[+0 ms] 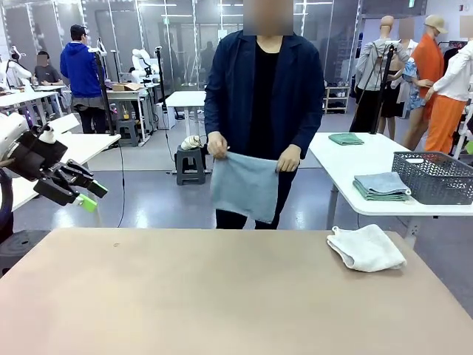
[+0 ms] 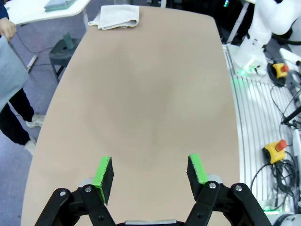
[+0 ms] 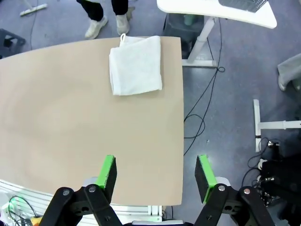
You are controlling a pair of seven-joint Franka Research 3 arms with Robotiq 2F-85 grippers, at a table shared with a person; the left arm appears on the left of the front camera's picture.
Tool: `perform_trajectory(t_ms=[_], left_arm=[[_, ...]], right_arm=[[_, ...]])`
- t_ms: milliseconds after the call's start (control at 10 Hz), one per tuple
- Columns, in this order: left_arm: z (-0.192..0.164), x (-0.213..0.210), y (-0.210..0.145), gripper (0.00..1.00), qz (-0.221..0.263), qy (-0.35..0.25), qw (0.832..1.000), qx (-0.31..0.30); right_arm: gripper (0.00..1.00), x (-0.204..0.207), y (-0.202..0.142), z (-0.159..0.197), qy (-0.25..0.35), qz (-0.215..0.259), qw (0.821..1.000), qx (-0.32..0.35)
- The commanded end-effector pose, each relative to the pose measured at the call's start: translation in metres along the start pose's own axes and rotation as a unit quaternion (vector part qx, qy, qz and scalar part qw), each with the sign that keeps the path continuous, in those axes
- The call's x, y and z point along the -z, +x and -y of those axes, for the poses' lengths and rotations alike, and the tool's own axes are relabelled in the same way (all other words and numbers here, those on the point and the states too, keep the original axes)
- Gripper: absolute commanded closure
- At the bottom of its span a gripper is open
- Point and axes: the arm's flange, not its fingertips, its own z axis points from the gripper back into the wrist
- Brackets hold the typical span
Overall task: Fold the towels and place them in the basket.
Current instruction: Place the folded Towel with hook on the right side of the table.
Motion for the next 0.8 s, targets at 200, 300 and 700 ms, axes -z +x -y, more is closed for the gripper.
perform_trajectory(t_ms=[200, 300, 700], left_arm=[[0.001, -0.002, 0.002, 0.20, -0.005, 0.000, 1.000, -0.002], [0.001, -0.002, 0.002, 0.20, -0.005, 0.000, 1.000, -0.002], [0.001, -0.002, 0.002, 0.20, -0.005, 0.000, 1.000, -0.002]], right_arm=[[0.16, 0.000, 0.000, 0.000, 0.000, 0.000, 1.000, 0.000], [0.16, 0.000, 0.000, 0.000, 0.000, 0.000, 1.000, 0.000], [0.16, 0.000, 0.000, 0.000, 0.000, 0.000, 1.000, 0.000]])
